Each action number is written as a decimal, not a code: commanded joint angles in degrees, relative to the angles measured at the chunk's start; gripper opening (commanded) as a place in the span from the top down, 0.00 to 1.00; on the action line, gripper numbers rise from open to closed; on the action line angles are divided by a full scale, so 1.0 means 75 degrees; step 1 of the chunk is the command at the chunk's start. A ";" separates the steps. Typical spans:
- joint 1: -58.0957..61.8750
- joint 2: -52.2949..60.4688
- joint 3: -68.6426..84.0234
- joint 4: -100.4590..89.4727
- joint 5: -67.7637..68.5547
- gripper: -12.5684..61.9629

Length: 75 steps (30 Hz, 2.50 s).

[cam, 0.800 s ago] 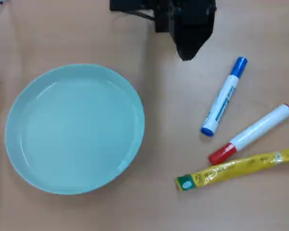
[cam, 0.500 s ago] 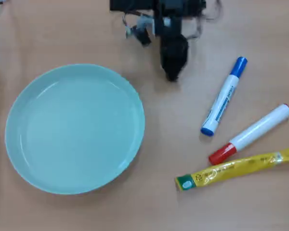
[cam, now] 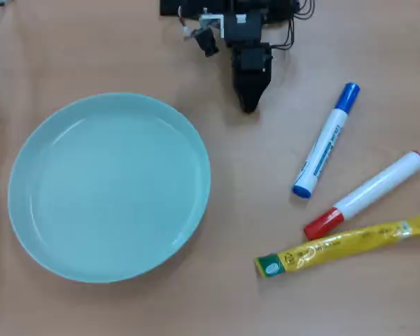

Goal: Pick up the red pen.

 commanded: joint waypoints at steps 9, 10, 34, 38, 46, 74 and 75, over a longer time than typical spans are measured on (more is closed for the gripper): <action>0.0000 0.0656 0.0176 0.0645 -0.0035 0.92; 0.0000 0.0656 0.0176 0.0645 -0.0035 0.92; 0.0000 0.0656 0.0176 0.0645 -0.0035 0.92; 0.0012 0.0656 0.0176 0.0645 -0.0023 0.92; 0.0012 0.0656 0.0176 0.0645 -0.0035 0.92; -0.0938 0.0680 -0.2543 0.3598 0.0035 0.85; -0.1020 0.0680 -0.2977 0.4078 0.0035 0.84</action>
